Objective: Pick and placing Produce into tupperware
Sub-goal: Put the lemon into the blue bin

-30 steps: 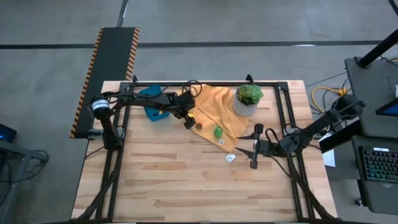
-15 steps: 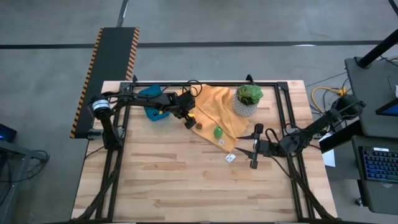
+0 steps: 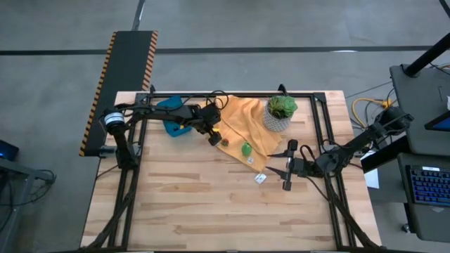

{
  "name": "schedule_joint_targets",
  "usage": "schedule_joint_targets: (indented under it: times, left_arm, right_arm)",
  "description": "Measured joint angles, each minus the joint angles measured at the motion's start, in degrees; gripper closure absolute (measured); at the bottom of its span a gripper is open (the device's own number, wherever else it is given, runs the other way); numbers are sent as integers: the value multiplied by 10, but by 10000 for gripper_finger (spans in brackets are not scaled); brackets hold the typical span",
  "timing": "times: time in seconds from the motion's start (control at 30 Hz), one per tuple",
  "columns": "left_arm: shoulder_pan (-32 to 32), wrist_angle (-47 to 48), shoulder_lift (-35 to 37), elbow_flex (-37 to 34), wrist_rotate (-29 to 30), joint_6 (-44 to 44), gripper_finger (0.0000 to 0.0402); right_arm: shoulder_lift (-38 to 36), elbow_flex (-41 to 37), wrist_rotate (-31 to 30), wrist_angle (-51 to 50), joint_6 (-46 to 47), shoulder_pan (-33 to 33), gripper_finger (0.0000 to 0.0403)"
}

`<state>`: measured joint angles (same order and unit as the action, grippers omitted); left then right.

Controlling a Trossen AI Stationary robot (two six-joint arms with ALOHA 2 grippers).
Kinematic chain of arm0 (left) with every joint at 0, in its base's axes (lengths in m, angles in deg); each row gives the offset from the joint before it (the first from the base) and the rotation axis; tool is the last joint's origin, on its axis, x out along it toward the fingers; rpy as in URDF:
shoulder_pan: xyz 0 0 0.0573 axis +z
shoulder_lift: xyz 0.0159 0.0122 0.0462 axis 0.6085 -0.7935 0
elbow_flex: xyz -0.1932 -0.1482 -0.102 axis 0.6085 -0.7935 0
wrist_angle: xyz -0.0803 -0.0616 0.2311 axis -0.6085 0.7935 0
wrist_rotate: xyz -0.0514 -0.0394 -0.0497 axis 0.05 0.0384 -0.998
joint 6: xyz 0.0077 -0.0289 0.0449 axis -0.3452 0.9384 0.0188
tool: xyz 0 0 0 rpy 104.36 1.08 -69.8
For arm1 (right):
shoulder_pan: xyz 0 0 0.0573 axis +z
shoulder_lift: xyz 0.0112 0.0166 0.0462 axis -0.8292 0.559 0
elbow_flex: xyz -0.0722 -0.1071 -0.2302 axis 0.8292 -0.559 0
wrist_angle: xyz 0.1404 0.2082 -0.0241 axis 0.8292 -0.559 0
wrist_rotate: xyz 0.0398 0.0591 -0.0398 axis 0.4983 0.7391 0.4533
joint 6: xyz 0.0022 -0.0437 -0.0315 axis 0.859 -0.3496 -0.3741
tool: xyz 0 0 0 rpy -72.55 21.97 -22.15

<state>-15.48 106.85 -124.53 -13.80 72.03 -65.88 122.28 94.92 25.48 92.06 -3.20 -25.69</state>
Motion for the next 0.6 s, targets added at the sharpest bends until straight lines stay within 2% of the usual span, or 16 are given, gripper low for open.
schedule_joint_targets:
  times: [0.23,0.6]
  left_arm:
    - [0,-2,-7,0,0,4,124]
    - [0,-1,-34,1,0,10,130]
  right_arm:
    - [0,0,0,0,0,0,216]
    - [0,0,0,0,0,0,216]
